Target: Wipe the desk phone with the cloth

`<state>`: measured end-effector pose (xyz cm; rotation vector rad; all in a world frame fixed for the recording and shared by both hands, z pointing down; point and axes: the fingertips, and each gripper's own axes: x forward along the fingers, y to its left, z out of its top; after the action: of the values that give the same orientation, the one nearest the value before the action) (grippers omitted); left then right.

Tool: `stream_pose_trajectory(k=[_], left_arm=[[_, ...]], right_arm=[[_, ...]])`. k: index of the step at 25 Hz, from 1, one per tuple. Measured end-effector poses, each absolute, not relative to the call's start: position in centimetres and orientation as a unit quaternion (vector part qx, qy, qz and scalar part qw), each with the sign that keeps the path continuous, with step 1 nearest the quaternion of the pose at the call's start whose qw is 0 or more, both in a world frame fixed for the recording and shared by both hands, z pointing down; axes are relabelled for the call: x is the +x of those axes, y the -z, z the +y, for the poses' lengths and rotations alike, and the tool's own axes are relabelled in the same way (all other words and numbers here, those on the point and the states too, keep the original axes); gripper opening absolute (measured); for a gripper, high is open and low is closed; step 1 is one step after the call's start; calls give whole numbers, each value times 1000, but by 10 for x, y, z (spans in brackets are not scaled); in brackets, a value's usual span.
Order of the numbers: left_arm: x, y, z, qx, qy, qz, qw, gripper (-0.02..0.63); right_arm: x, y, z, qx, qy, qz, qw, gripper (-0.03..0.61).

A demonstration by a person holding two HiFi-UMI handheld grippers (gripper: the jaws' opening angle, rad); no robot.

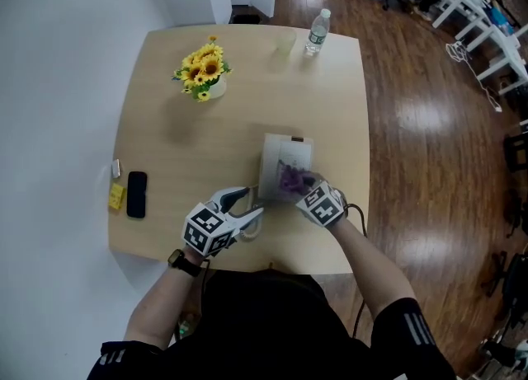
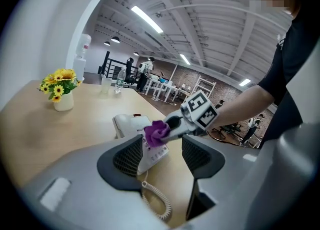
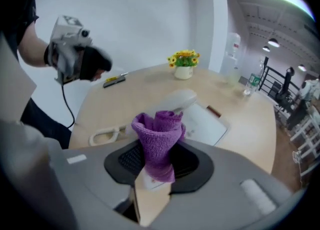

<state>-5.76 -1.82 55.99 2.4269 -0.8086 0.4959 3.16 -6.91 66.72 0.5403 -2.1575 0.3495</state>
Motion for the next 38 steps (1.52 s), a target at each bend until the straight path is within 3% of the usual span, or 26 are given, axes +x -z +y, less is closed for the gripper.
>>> stream_pose_trajectory(k=[5,11,38], left_arm=[[-60,-560,-20,898,-182,-299,266,244],[-65,-558,-25,898,-179,-298,271,244],[-56,-556,-11,900,-178,-301,260,244]], right_arm=[[14,-633,-165,270,-118,-860,417,133],[8,-653,-201,260,-79,-829,489,133],[15,-712,-1,149,-93,-838,517,133]])
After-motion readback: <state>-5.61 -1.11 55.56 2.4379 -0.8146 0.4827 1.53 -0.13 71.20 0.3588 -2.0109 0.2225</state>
